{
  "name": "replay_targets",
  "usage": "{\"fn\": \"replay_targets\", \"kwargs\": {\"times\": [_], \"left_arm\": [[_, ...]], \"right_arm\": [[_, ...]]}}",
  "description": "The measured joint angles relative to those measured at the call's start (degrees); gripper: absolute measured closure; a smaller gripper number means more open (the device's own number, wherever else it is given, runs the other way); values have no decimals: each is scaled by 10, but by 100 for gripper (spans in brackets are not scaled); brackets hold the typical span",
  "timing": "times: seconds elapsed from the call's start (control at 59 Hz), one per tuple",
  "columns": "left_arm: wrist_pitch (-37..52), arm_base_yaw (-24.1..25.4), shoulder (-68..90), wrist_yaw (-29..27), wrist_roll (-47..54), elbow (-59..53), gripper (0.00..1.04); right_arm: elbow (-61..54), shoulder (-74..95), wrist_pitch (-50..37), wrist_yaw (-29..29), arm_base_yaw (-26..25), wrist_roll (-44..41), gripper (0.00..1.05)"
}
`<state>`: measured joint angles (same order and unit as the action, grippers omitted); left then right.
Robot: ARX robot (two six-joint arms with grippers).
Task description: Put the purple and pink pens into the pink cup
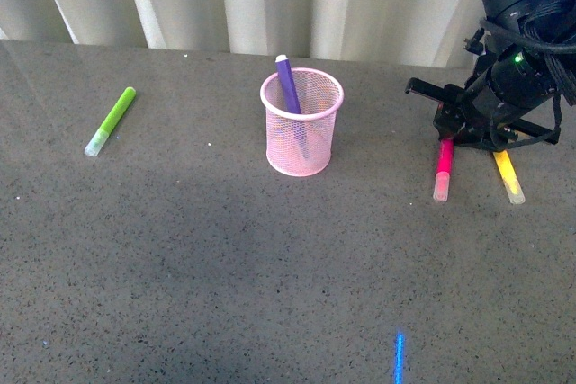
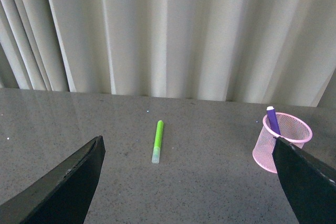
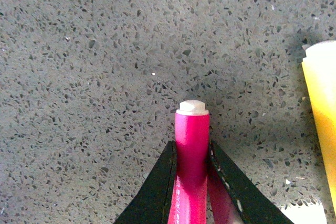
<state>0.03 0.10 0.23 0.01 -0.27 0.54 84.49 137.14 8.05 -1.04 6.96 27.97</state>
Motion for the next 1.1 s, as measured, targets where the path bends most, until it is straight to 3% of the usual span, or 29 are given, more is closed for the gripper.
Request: {"fn": "replay_targets", "kwargs": {"times": [0.22,0.458,0.576,0.831,1.102], "left_arm": [[0,0,0,0,0,0,7],[0,0,0,0,0,0,7],[0,0,0,0,0,0,7],[0,0,0,0,0,0,7],[0,0,0,0,0,0,7]], "right_arm": [[-8,-4,-14,5,-4,0,94],[-90,-81,-129,-17,6,-3,94],[-148,-175,-214,-8,19,-23,94],[-291,-380,-459,99,57,-97,94],[-363,-335,-661,159,80,-221,94]]}}
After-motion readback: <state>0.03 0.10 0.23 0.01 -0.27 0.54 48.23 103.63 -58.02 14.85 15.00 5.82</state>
